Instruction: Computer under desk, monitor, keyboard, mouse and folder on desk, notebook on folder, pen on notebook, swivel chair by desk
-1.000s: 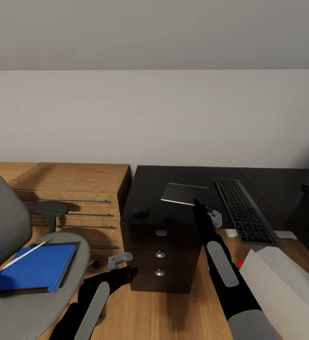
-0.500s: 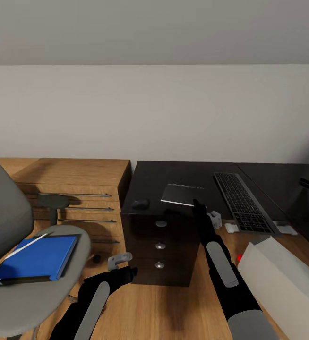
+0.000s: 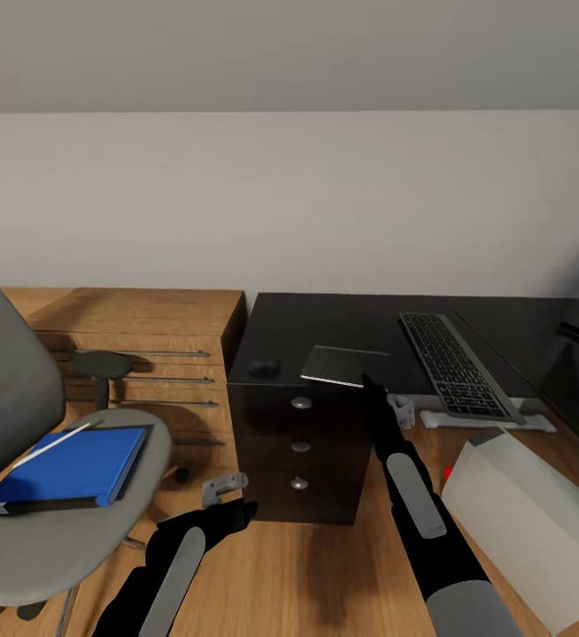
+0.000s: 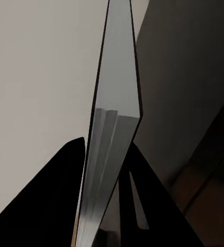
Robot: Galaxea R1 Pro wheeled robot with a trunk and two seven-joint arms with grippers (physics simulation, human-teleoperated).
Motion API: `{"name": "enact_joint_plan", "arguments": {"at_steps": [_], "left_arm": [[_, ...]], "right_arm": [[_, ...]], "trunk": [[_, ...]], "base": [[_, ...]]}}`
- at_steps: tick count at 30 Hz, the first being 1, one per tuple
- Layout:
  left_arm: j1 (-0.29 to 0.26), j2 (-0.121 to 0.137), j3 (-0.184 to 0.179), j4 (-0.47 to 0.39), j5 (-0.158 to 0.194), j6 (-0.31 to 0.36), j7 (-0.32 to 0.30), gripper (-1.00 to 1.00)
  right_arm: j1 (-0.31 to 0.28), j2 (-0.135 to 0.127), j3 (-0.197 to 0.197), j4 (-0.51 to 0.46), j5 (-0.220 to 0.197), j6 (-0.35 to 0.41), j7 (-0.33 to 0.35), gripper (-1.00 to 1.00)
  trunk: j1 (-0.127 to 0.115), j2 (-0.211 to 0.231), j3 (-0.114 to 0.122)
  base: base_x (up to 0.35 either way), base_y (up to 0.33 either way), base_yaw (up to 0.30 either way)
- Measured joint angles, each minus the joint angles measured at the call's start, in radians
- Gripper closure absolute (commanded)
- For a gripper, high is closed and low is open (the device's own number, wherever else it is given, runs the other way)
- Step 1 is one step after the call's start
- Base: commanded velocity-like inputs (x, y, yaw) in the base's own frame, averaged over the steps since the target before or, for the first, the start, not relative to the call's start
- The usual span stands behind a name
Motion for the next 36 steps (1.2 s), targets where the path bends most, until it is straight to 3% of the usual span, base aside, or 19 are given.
{"name": "enact_joint_plan", "arguments": {"at_steps": [12, 36], "left_arm": [[-0.001, 0.0, 0.0, 0.0, 0.0, 0.0, 0.0, -1.0], [0.0, 0.0, 0.0, 0.0, 0.0, 0.001, -0.001, -1.0]], "right_arm": [[0.0, 0.0, -0.001, 0.0, 0.0, 0.0, -0.002, 1.0], [0.0, 0.0, -0.001, 0.0, 0.001, 0.0, -0.001, 1.0]], "trunk": [[0.046, -0.084, -0.038], [0.046, -0.084, -0.038]], "base": [[-0.001, 0.0, 0.0], [0.0, 0.0, 0.0]]}}
